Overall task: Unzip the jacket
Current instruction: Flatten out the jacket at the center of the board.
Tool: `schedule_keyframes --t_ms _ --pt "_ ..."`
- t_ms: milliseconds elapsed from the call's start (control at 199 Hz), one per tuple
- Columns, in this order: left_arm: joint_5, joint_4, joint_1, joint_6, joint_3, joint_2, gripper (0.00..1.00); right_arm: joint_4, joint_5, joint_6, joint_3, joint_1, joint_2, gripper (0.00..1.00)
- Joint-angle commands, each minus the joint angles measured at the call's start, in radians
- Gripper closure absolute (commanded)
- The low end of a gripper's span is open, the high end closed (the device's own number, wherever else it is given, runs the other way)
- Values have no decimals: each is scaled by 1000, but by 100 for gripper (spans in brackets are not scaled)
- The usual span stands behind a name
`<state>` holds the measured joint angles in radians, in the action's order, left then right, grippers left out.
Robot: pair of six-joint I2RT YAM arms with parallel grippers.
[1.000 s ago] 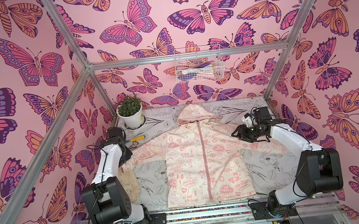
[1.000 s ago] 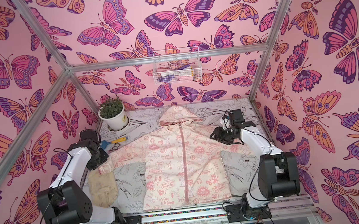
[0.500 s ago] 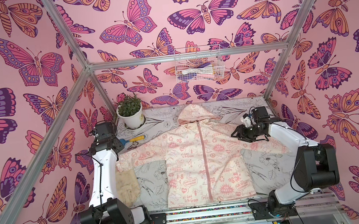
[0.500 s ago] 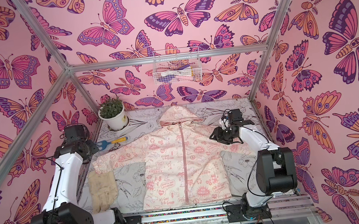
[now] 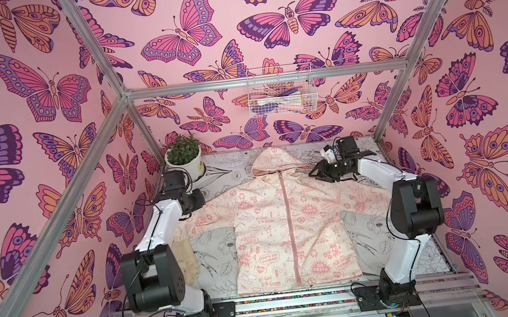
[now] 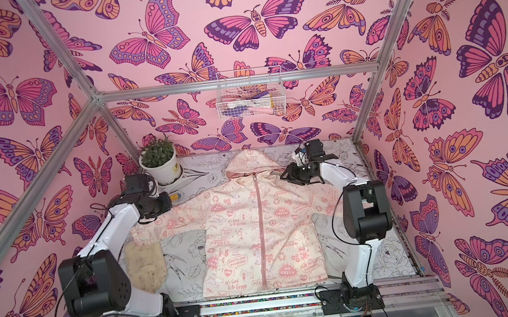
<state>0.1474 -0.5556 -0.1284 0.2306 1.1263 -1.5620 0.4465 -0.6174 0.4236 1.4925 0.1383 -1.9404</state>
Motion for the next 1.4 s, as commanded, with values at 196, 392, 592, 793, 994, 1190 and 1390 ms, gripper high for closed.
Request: schedule_keyframes --t_ms 196,392,592,793,994,1190,1390 --pt "11 140 -35 79 29 -195 96 -75 -91 93 153 15 -156 61" --pt "1 482 222 -227 27 -123 83 -55 -138 32 216 65 -193 60" --pt "576 473 337 -291 370 -390 68 -263 -37 64 26 66 -78 58" --pt "389 27 498 -451 1038 -824 66 -363 56 11 -202 62 114 59" --pt "336 -121 550 -420 1400 -1092 67 -316 141 -94 -345 56 297 58" --pt "225 -113 563 -402 1411 -1118 68 -212 156 -146 -370 49 361 58" --pt "213 -107 543 -399 1390 -1066 70 -237 149 -121 -413 49 402 58"
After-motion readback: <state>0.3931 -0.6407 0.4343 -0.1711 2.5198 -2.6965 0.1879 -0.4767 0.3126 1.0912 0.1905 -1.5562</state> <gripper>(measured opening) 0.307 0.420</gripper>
